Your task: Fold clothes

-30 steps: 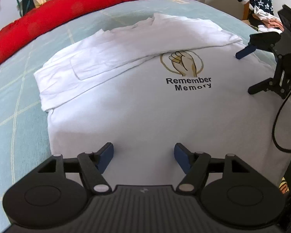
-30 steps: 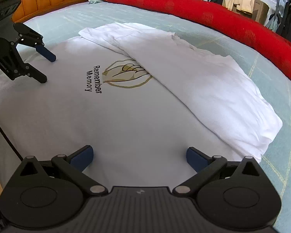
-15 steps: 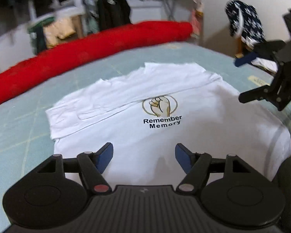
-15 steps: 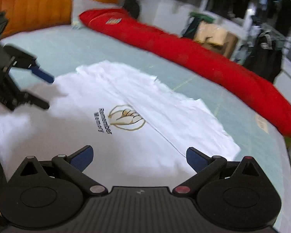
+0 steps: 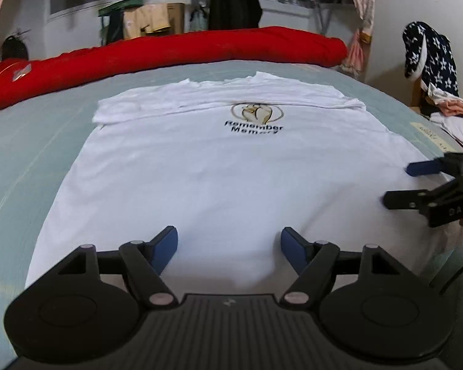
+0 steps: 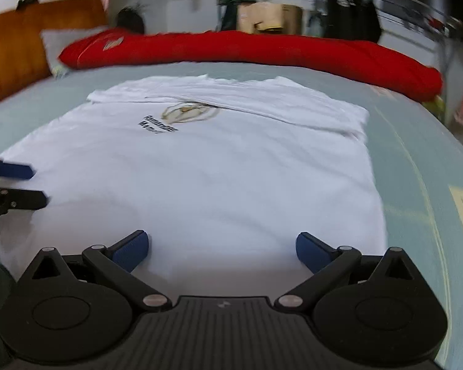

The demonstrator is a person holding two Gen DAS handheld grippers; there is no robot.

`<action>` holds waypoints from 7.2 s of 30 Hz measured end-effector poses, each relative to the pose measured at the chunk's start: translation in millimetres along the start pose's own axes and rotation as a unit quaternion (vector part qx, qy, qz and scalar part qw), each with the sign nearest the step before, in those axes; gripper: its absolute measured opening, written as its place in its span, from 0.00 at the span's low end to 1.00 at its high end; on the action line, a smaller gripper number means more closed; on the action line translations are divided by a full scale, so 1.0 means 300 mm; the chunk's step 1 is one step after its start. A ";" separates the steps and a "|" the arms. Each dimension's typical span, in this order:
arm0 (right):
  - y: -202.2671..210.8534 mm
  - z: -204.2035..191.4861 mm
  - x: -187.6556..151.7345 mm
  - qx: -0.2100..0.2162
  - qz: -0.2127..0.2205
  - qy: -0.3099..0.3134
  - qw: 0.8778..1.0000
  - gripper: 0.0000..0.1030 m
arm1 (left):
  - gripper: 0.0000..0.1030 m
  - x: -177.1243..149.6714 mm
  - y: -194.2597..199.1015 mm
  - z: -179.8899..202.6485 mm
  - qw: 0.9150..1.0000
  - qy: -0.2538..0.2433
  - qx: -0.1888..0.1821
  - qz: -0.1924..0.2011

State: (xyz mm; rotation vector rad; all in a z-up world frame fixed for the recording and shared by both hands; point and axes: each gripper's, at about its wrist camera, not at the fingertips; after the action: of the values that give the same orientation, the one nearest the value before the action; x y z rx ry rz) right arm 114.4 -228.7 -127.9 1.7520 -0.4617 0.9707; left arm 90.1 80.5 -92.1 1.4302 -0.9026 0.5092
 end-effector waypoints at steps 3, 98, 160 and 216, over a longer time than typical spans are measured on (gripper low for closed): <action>0.011 -0.003 -0.023 -0.003 0.007 0.007 1.000 1.00 | 0.73 -0.006 0.028 0.012 1.000 -0.009 0.010 -0.005; 0.158 -0.350 -0.121 -0.052 0.059 0.337 0.938 1.00 | 0.77 -0.119 0.185 0.340 0.877 -0.448 -0.015 0.174; 0.116 -0.303 -0.151 -0.200 -0.003 0.456 0.867 1.00 | 0.53 -0.072 0.103 0.139 0.831 -0.512 0.158 0.151; -0.072 -0.121 0.197 -0.205 -0.031 0.466 0.860 0.99 | 0.40 0.264 -0.174 0.070 0.846 -0.519 0.104 0.058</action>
State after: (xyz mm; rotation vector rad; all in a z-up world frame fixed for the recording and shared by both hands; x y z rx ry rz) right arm 150.8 -179.2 -89.3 0.7576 0.0348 1.4103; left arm 172.6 37.2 -64.6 1.8693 -1.8386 -0.1585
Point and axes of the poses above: each gripper's, at about its wrist camera, not at the fingertips, and y roughly against the way its jaws point, z to its right, x to its top, and after that the axes turned 11 degrees about x, right-handed
